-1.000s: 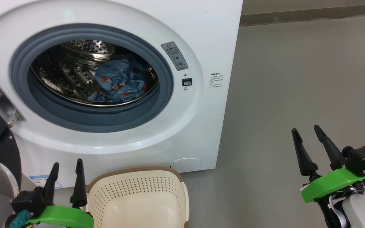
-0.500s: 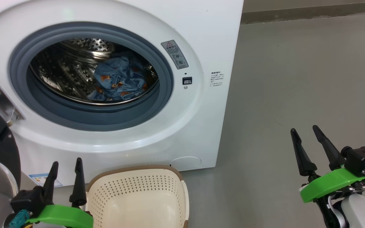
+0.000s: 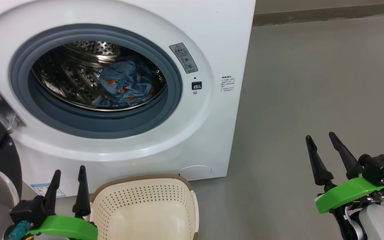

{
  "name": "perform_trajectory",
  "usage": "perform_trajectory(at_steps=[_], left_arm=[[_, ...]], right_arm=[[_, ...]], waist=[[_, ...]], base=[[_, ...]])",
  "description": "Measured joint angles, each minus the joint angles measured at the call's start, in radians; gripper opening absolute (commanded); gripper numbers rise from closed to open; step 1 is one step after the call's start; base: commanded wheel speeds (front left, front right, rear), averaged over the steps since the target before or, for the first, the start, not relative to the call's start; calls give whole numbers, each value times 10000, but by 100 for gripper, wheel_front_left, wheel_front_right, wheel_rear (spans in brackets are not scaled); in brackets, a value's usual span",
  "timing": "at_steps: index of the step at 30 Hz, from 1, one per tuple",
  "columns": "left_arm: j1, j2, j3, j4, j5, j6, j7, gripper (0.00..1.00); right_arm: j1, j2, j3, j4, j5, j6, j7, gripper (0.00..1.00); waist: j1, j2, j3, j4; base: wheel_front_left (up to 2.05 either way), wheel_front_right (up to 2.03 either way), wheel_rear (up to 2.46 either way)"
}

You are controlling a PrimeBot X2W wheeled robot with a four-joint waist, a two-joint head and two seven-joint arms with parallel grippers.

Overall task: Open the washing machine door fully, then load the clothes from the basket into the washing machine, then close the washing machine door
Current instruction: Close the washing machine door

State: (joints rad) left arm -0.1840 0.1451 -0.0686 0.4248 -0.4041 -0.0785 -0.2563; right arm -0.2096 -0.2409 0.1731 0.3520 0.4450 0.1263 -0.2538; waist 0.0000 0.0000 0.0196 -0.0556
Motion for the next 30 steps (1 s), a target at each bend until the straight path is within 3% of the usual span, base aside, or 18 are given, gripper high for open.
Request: perform_trajectory(at_steps=[9, 22, 30], left_arm=[[0, -10, 42, -40, -73, 0, 0, 100], [3, -17, 58, -82, -73, -13, 0, 100], [3, -21, 48, -79, -73, -12, 0, 100]], right_arm=[[0, 40, -25, -4, 2, 0, 0, 100], [1, 40, -25, -2, 2, -2, 0, 100], [23, 40, -17, 6, 2, 0, 0, 100]], waist=[[1, 0, 52, 18], [-1, 0, 25, -9], [-2, 0, -17, 12]], base=[[-83, 83, 0], [-169, 169, 0], [-62, 62, 0]])
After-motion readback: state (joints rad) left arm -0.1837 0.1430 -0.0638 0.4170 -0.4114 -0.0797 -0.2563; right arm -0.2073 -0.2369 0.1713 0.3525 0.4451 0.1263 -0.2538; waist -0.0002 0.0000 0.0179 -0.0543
